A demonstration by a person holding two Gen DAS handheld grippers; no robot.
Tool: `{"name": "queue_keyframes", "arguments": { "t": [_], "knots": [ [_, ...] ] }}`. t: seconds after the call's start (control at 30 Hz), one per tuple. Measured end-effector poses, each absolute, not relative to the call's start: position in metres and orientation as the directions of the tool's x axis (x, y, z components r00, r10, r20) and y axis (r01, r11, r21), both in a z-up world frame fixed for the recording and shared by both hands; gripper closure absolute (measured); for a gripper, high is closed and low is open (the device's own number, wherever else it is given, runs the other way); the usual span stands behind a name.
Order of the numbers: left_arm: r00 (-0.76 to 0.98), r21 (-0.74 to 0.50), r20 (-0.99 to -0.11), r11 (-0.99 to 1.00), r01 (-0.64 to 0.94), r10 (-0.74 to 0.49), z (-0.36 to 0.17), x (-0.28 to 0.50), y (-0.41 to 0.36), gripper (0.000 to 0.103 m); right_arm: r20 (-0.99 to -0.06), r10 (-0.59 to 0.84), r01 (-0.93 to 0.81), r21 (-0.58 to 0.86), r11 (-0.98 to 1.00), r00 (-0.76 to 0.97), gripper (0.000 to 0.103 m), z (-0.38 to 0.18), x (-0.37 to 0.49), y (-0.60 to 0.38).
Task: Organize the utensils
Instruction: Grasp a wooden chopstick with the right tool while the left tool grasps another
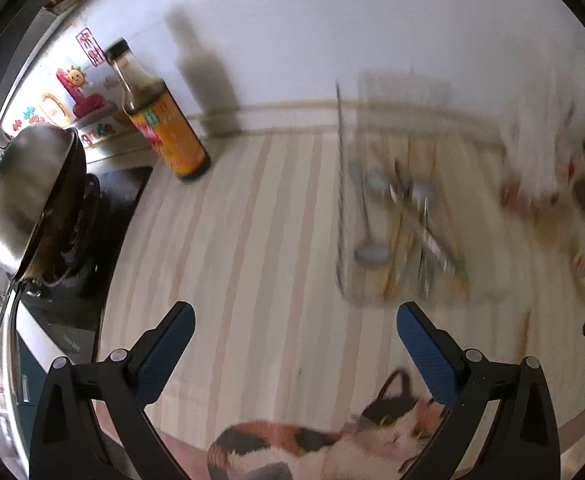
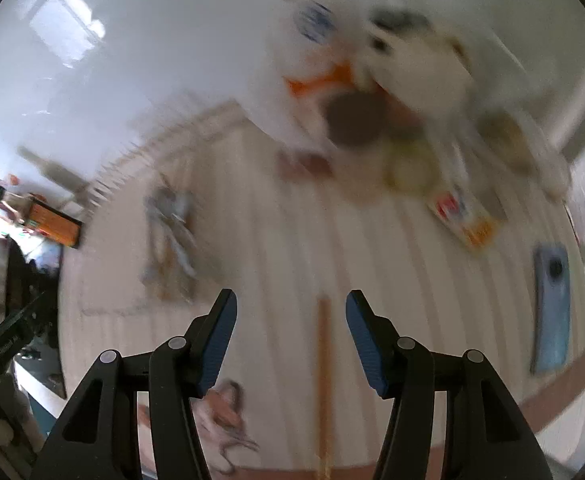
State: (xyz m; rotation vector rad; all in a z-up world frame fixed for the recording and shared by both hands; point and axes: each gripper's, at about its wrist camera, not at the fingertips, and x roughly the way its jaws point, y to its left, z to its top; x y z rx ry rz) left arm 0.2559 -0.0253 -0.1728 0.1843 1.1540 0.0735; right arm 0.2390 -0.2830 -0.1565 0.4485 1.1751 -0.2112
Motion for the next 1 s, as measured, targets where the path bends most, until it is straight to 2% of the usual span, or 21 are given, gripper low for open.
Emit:
{"name": "queue_keyframes", "arguments": {
  "t": [0.07,0.1,0.33,0.4,0.47,0.73,1.0],
  "knots": [
    [0.377,0.206,-0.91,0.977,0.053,0.172,-0.191,0.246,-0.033,0.0,-0.942,0.085,0.417,0.223,0.881,0.325,0.047,-0.178,0.222,-0.289],
    [0.361,0.221,-0.914,0.973,0.065,0.183,-0.2,0.241,-0.037,0.0,-0.948,0.099,0.419,0.225,0.88,0.302,0.055,-0.187,0.217,-0.29],
    [0.289,0.277,-0.928,0.954,0.117,0.234,-0.243,0.224,-0.055,0.0,-0.972,0.18,0.399,0.228,0.888,0.154,0.075,-0.258,0.196,-0.276],
    [0.287,0.282,-0.928,0.951,0.128,0.237,-0.246,0.221,-0.06,0.0,-0.973,0.194,0.392,0.229,0.891,0.128,0.09,-0.271,0.195,-0.271],
    [0.29,0.288,-0.927,0.947,0.139,0.239,-0.246,0.217,-0.067,0.0,-0.969,0.195,0.381,0.239,0.893,0.149,0.097,-0.275,0.194,-0.268],
    [0.283,0.272,-0.935,0.943,0.19,0.213,-0.249,0.205,-0.091,0.0,-0.988,0.101,0.315,0.134,0.94,0.119,0.098,-0.295,0.188,-0.251],
    [0.215,0.17,-0.972,0.924,0.343,0.098,-0.26,0.187,-0.169,0.0,-0.996,0.031,0.392,0.062,0.918,0.087,0.098,-0.316,0.145,-0.293]
  ]
}}
